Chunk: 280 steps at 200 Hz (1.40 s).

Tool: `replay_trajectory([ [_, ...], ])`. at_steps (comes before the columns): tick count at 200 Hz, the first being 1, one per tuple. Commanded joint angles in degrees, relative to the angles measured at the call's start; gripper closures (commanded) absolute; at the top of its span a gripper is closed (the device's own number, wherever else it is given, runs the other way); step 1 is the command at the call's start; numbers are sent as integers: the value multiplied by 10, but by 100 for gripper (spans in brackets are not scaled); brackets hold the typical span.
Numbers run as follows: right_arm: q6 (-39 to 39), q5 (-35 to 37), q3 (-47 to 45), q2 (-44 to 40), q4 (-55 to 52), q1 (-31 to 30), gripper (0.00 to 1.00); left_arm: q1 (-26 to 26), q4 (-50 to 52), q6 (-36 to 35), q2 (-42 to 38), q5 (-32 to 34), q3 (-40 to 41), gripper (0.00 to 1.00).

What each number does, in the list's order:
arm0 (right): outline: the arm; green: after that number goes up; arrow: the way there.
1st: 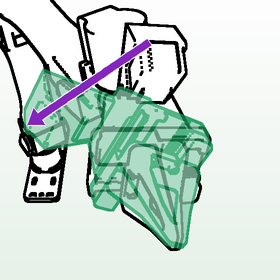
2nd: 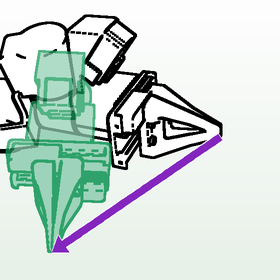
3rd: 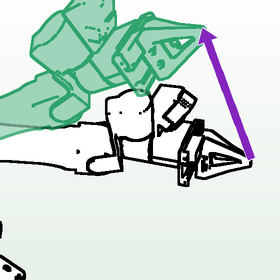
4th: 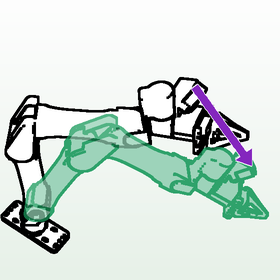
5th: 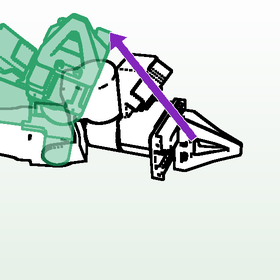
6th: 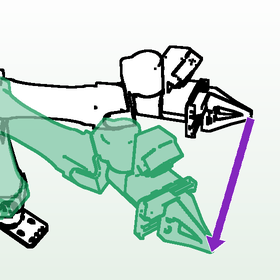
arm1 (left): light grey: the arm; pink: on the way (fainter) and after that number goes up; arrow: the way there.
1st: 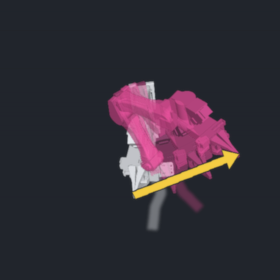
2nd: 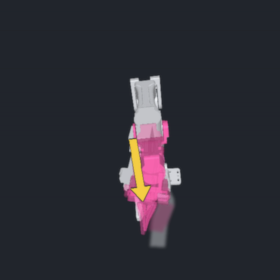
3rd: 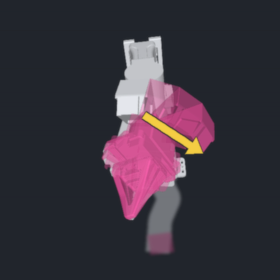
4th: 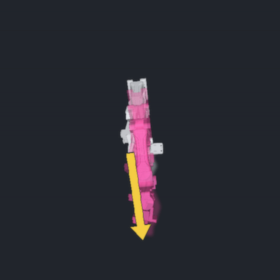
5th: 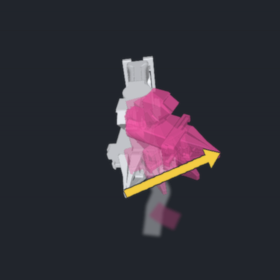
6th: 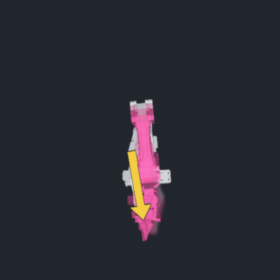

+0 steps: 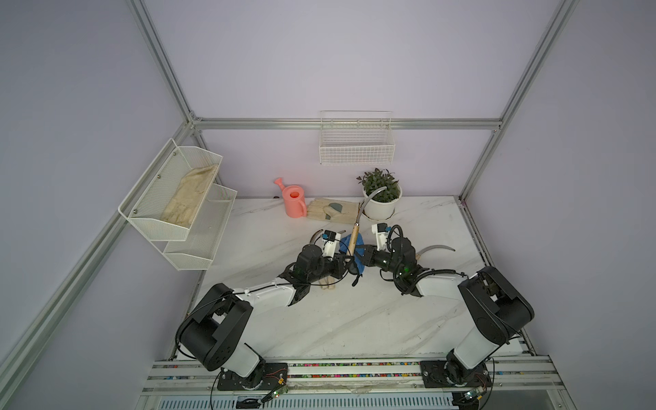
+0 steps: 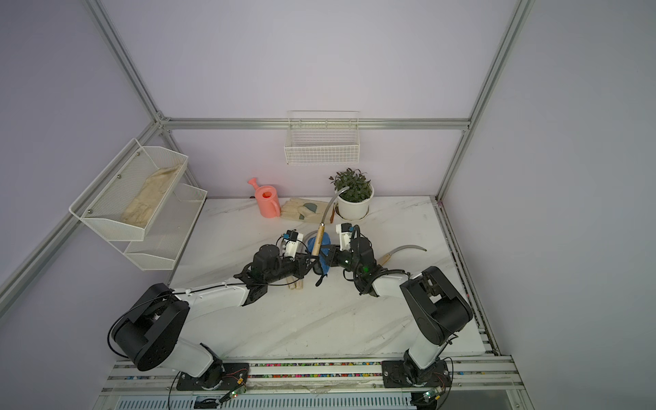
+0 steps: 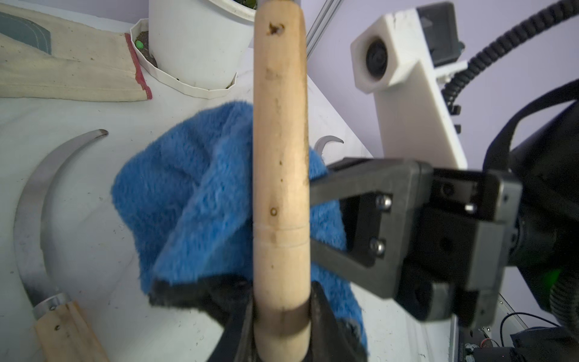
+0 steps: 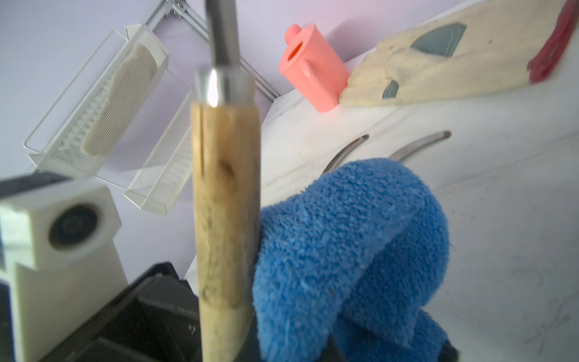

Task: Wipe small sickles with rags
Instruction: Wipe the small sickle.

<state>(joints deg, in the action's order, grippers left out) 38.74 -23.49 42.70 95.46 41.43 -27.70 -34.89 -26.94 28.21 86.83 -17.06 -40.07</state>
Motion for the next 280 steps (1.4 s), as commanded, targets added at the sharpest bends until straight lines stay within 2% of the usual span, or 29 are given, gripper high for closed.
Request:
replay_trajectory([
  [1, 0, -6, 51, -39, 8, 21, 100, -1, -9, -12, 4, 2, -23, 100],
  [34, -28, 6, 63, -56, -34, 25, 100, -1, -3, -14, 7, -1, -28, 100],
  [68, -2, -16, 7, -54, 13, 23, 100, -1, -3, -13, 10, 3, -30, 100],
  [98, 4, -10, -38, -55, 32, -8, 100, -1, 2, -19, 8, 22, -28, 100],
  [147, 5, 1, -62, -43, 52, -54, 100, -2, 15, -30, 8, 56, -29, 100],
  [182, -8, 24, -31, -61, 7, -51, 100, -10, 51, -49, 20, 87, -52, 100],
  [238, -20, 28, 61, -71, -59, 14, 100, -22, 69, -62, 37, 96, -70, 100],
  [280, -35, 28, 69, -66, -77, 17, 100, -23, 77, -68, 38, 98, -77, 100],
])
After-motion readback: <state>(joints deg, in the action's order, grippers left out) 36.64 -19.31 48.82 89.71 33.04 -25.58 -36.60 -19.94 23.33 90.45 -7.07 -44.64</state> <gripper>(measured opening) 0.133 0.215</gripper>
